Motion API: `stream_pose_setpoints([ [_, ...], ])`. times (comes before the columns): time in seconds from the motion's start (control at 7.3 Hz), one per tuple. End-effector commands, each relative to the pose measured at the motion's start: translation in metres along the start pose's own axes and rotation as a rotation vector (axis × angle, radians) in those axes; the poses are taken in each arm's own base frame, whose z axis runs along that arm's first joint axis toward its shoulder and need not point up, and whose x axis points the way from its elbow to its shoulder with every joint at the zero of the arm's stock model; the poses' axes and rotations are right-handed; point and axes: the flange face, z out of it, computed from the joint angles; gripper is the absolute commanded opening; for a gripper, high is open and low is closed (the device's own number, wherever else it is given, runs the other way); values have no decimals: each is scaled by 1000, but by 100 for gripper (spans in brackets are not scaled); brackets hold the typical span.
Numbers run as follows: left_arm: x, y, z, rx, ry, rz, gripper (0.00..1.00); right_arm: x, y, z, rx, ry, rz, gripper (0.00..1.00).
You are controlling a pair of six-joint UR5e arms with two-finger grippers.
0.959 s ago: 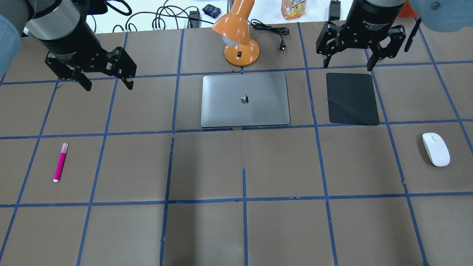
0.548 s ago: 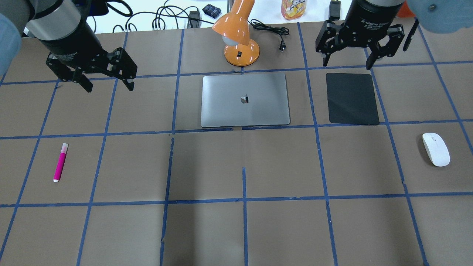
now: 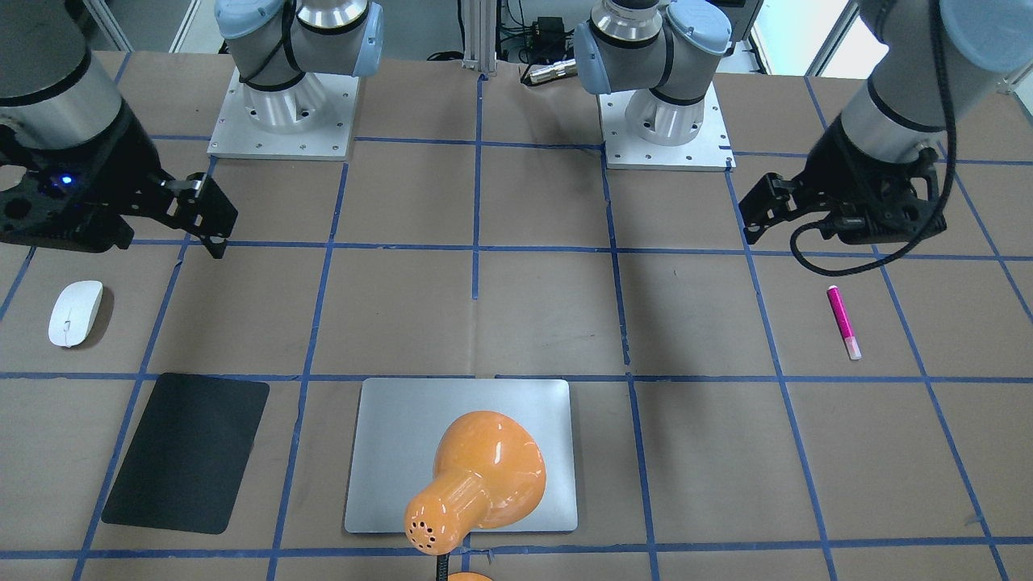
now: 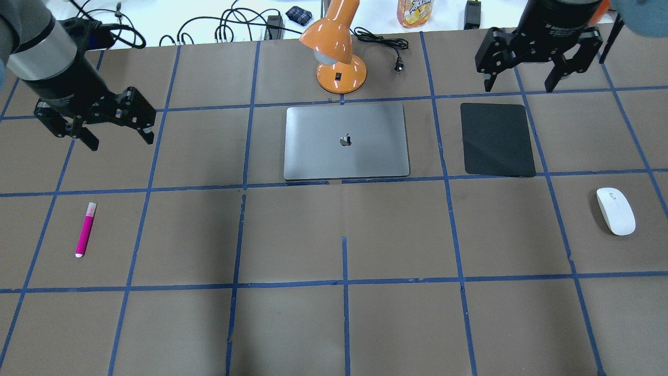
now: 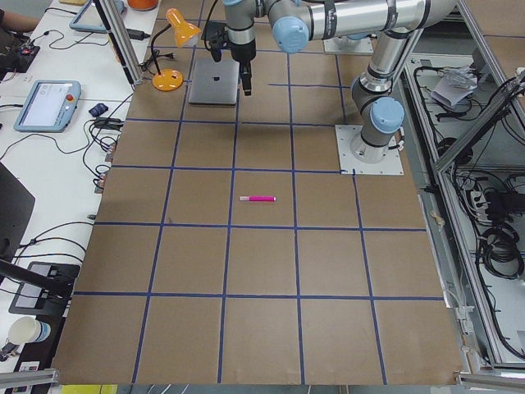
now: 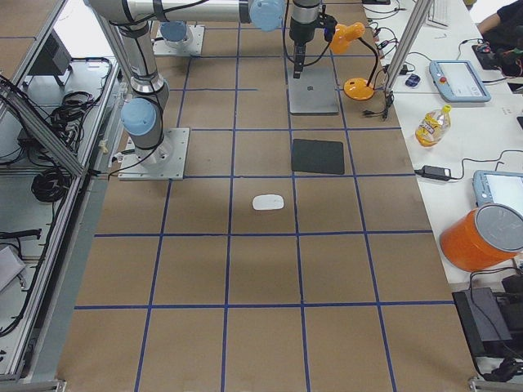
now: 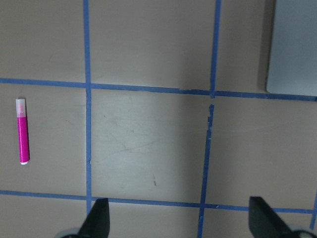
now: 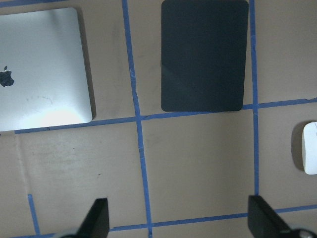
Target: Place pen and mouse around notebook
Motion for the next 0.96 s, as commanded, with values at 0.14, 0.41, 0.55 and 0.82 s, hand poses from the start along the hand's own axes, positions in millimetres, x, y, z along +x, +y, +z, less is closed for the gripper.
stream_pose_setpoints([
  [0.14, -157, 23, 136, 47, 10, 121, 100, 163, 1, 49, -91, -39, 14, 100],
  [0.41, -199, 32, 199, 129, -66, 184, 100, 253, 24, 99, -97, -73, -37, 100],
  [0.55, -208, 25, 211, 119, -62, 187, 100, 276, 28, 135, -100, -85, -57, 100],
  [0.82, -225, 20, 232, 120, -60, 177, 100, 295, 29, 225, -51, -73, -131, 100],
])
